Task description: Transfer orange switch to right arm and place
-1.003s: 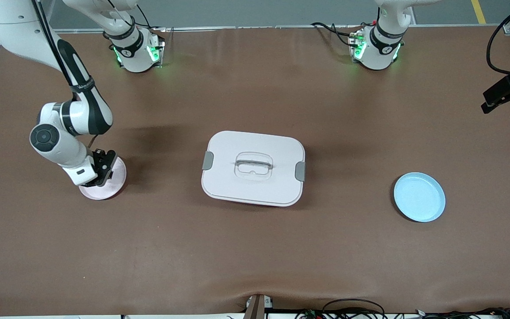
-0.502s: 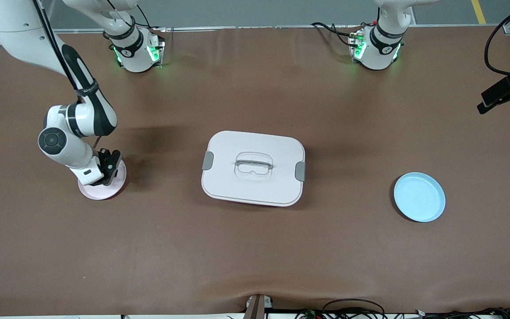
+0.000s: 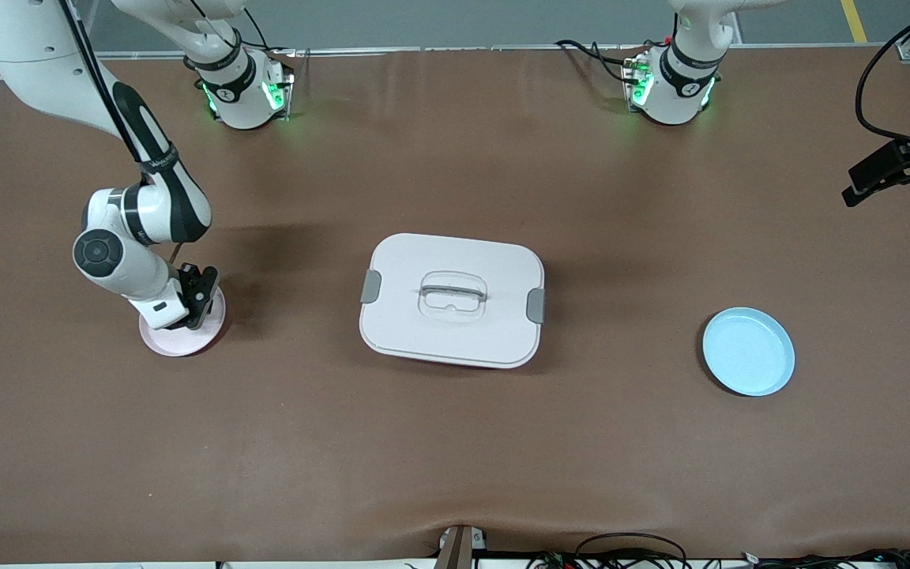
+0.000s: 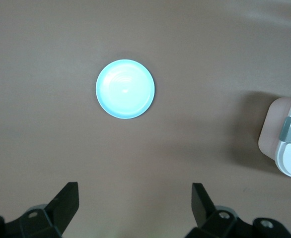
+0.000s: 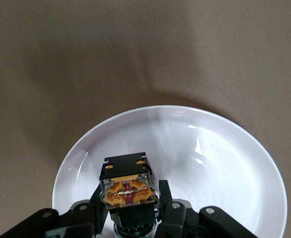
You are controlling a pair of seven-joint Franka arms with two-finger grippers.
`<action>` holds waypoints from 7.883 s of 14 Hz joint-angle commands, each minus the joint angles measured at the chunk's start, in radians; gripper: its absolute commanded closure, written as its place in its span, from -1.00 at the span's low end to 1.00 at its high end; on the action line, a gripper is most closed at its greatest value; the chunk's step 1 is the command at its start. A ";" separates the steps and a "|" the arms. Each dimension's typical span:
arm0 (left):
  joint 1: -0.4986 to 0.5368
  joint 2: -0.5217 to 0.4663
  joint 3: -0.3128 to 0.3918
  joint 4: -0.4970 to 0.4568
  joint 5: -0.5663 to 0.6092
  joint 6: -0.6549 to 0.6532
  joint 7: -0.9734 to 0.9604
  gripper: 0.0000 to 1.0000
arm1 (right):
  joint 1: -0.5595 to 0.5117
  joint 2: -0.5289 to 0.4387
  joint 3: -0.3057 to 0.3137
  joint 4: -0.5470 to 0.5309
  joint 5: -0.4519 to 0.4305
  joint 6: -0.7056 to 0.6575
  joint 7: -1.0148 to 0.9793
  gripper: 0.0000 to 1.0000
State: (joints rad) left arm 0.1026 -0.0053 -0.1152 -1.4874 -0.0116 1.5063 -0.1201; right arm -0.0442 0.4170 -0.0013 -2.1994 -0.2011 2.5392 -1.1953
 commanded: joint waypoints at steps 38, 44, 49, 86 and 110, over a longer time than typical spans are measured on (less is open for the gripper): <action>0.005 -0.019 -0.026 -0.027 -0.002 0.017 -0.009 -1.00 | -0.033 -0.096 0.017 0.079 0.190 -0.036 1.203 -1.00; 0.002 -0.021 -0.029 -0.027 0.006 0.015 -0.016 -1.00 | -0.026 -0.173 0.023 0.263 0.195 -0.354 1.206 -1.00; 0.005 -0.025 -0.043 -0.025 0.007 -0.014 -0.020 -1.00 | -0.016 -0.187 0.023 0.423 0.195 -0.508 1.206 -1.00; 0.008 -0.016 -0.043 0.001 0.019 -0.003 -0.013 -1.00 | 0.058 -0.351 -0.019 0.727 0.216 -0.909 1.226 -1.00; 0.005 -0.007 -0.055 0.012 0.019 -0.043 -0.018 -1.00 | 0.046 -0.415 -0.025 0.658 0.256 -0.837 1.223 -1.00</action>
State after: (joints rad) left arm 0.1055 -0.0101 -0.1610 -1.4790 -0.0089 1.4770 -0.1367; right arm 0.0074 0.0177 -0.0267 -1.5350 0.0365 1.6996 0.0155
